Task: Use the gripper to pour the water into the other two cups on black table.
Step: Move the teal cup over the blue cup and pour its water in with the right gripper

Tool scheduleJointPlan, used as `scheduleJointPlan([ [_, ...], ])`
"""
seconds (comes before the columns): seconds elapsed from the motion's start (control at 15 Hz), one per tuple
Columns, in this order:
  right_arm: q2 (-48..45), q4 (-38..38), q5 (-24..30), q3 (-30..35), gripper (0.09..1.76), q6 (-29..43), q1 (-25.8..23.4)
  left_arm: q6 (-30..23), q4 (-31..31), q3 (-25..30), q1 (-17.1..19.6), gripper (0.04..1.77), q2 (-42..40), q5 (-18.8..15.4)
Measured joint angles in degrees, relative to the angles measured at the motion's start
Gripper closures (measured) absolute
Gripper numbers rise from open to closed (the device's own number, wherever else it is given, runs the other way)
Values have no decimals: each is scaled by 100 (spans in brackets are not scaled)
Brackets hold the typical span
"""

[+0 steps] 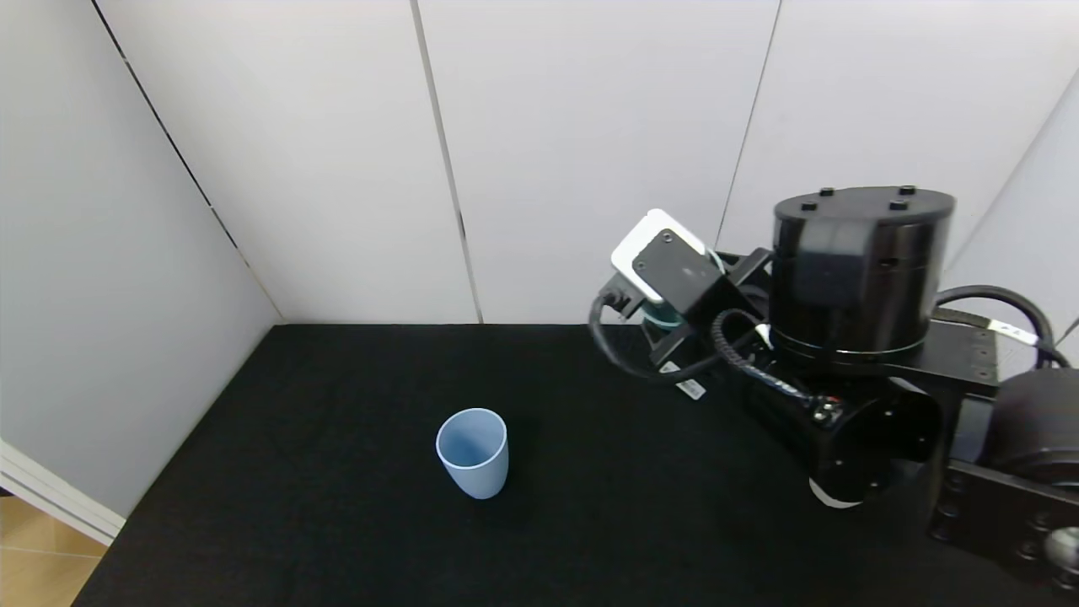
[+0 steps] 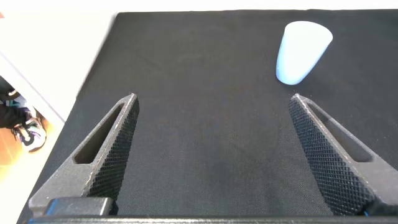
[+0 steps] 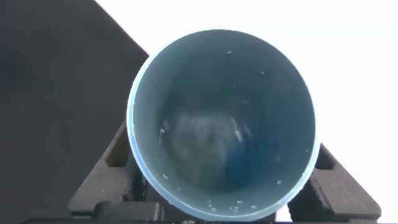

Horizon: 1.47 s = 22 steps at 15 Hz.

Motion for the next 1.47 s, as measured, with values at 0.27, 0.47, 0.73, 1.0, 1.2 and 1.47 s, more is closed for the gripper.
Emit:
scheduleJointPlan([
  [0.27, 780, 433, -26, -1075, 64, -539, 249, 0, -2, 0, 0, 9, 0, 0],
  [0.47, 1251, 1040, -34, -1836, 64, -780, 469, 0, 0, 0, 0, 9, 0, 0],
  [0.73, 1816, 1087, -45, -2205, 64, -1387, 646, 2, 0, 0, 0, 9, 0, 0],
  [1.0, 2243, 1034, -401, -2304, 64, -2087, 767, 0, 0, 0, 0, 9, 0, 0],
  [1.2, 2519, 1034, -423, -2423, 64, -2708, 813, 0, -2, 0, 0, 9, 0, -2],
  [1.47, 2866, 1035, -433, -2823, 64, -3518, 828, 0, 0, 0, 0, 9, 0, 0],
])
